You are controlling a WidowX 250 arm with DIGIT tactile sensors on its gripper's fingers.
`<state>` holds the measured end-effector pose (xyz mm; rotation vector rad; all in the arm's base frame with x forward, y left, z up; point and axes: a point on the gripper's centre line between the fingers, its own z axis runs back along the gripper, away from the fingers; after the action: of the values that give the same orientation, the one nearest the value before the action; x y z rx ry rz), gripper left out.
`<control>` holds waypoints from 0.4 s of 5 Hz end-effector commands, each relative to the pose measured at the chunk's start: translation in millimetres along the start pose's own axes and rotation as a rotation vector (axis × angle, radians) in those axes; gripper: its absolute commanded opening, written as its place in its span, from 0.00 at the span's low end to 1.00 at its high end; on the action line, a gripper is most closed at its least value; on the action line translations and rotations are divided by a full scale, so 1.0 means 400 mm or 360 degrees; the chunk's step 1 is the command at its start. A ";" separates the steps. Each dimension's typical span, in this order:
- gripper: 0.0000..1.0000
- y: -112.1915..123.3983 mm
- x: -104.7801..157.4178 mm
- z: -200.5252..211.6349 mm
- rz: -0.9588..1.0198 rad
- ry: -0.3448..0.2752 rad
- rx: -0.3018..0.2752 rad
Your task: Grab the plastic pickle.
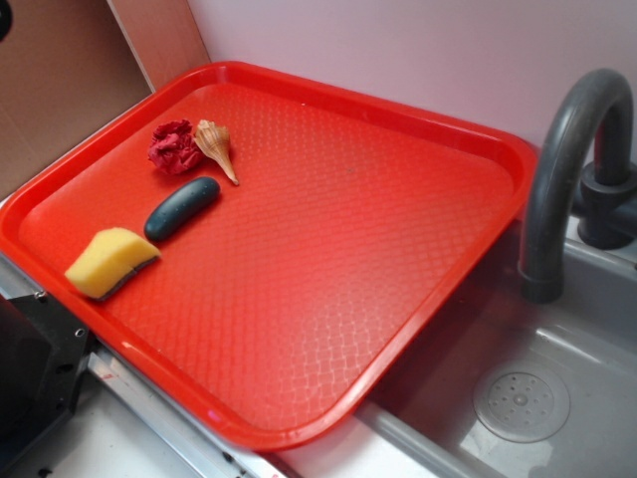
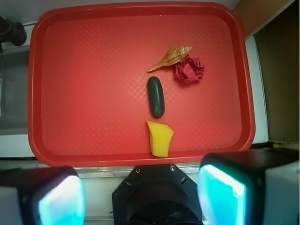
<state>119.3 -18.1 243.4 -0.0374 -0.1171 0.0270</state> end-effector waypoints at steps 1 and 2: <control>1.00 0.000 0.000 0.000 0.0000 0.0000 0.0000; 1.00 0.003 0.045 -0.028 0.0089 -0.0011 -0.0023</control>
<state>138.3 -16.9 228.7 -0.0515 -0.0989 0.0781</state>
